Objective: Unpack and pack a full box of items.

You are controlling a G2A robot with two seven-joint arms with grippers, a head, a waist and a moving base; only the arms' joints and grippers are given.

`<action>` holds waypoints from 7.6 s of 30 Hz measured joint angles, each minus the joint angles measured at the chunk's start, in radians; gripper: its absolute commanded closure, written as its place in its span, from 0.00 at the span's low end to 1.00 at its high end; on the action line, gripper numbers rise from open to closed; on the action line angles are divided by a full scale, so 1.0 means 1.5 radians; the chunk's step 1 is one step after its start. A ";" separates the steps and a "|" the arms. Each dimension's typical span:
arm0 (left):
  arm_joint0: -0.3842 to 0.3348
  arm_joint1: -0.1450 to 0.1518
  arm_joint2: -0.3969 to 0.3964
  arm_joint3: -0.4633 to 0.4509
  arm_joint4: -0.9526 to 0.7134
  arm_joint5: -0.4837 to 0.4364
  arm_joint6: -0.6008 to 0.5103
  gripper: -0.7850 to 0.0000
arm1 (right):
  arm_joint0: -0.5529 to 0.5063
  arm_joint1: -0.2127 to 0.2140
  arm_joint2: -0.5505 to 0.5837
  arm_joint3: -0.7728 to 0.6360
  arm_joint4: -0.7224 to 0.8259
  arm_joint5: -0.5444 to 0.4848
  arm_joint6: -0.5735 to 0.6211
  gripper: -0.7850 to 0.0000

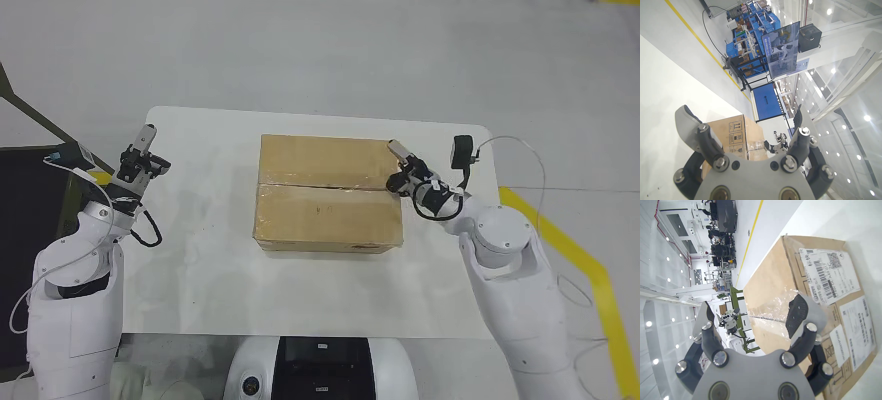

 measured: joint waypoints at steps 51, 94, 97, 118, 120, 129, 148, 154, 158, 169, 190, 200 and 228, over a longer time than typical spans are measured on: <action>0.000 0.000 0.000 0.000 0.000 0.000 0.000 0.00 | 0.143 -0.019 -0.149 0.112 0.061 -0.074 0.048 0.00; 0.000 0.000 0.000 0.000 0.000 0.000 0.000 0.00 | -0.040 0.022 0.080 0.050 0.075 -0.134 -0.017 0.00; 0.000 0.000 0.000 0.000 0.000 0.000 0.000 0.00 | -0.032 0.023 0.079 0.069 0.072 -0.144 0.000 0.00; 0.000 0.000 0.000 0.000 0.000 0.000 0.000 0.00 | -0.038 0.037 0.071 0.047 0.026 -0.097 0.070 0.38; 0.000 0.000 0.000 0.000 0.000 0.000 0.000 0.00 | -0.035 0.038 0.067 0.049 0.020 -0.088 0.075 0.44; 0.000 0.000 0.000 0.000 0.000 0.000 0.000 0.00 | -0.027 0.041 0.051 0.044 -0.002 -0.057 0.085 0.69; 0.000 0.000 0.000 0.000 0.000 0.000 0.000 0.00 | -0.023 0.047 0.033 0.030 -0.015 -0.038 0.083 1.00; 0.000 0.000 0.000 0.000 0.000 0.000 0.000 0.00 | -0.035 0.050 0.037 0.004 -0.032 -0.047 0.068 1.00; 0.000 0.000 0.000 0.000 0.000 0.000 0.000 0.00 | -0.045 0.053 0.032 -0.022 -0.075 -0.062 0.062 1.00; 0.000 0.000 0.000 0.000 0.000 0.000 0.000 0.00 | -0.076 0.061 0.022 -0.099 -0.201 -0.105 0.025 1.00; 0.000 0.000 0.000 0.000 0.000 0.000 0.000 0.00 | -0.097 0.068 0.023 -0.132 -0.295 -0.220 -0.014 1.00; 0.000 0.000 0.000 0.000 0.000 0.000 0.000 0.00 | -0.078 0.067 0.015 -0.102 -0.311 -0.192 -0.016 1.00; 0.000 0.000 0.000 0.000 0.000 0.000 0.000 0.00 | -0.051 0.059 -0.006 -0.002 -0.286 -0.101 -0.020 1.00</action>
